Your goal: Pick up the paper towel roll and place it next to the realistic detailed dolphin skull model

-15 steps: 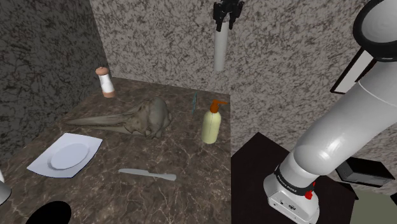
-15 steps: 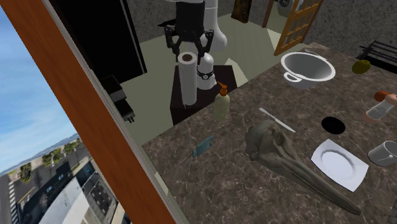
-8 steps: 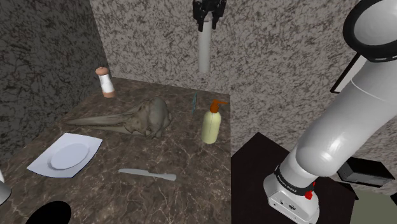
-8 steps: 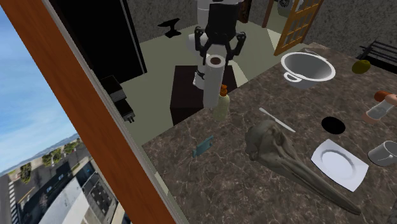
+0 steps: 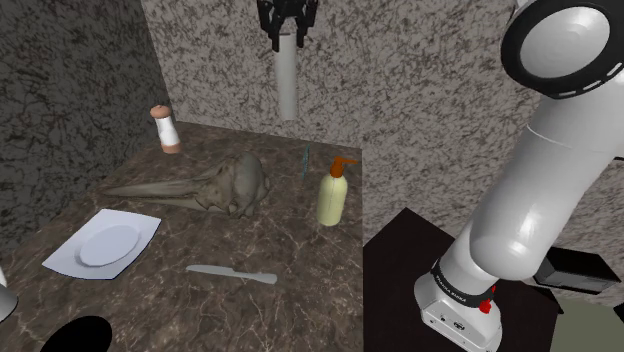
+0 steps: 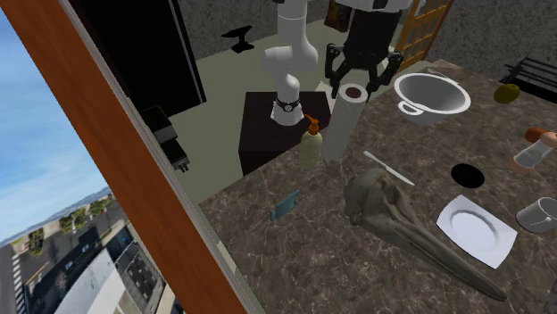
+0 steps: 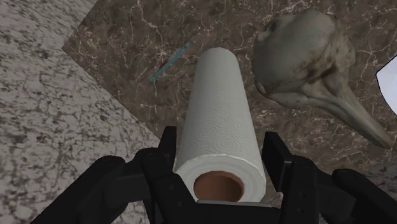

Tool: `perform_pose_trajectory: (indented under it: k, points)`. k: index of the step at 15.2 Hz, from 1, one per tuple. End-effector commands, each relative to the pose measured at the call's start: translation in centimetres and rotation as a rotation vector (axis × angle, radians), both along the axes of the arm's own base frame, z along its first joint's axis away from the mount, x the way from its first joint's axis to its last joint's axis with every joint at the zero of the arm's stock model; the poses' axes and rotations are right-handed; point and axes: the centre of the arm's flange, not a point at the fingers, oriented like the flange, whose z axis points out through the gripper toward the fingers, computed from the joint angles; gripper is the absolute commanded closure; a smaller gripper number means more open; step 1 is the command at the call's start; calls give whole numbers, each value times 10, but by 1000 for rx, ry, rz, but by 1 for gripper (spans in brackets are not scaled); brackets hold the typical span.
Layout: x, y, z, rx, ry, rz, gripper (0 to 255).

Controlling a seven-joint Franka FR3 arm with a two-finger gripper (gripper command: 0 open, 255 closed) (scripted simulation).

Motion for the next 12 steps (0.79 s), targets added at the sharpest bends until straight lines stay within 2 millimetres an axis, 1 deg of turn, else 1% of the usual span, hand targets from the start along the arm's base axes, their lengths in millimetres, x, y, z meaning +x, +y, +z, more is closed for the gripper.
perform_pose_trajectory:
  k: [1, 2, 3, 12]
  points:
    - [6, 26, 0, 1, 0, -2, 255]
    - [9, 39, 0, 1, 0, -2, 255]
    - [10, 43, 0, 1, 0, -2, 255]
    - [10, 43, -48, 1, 0, -2, 255]
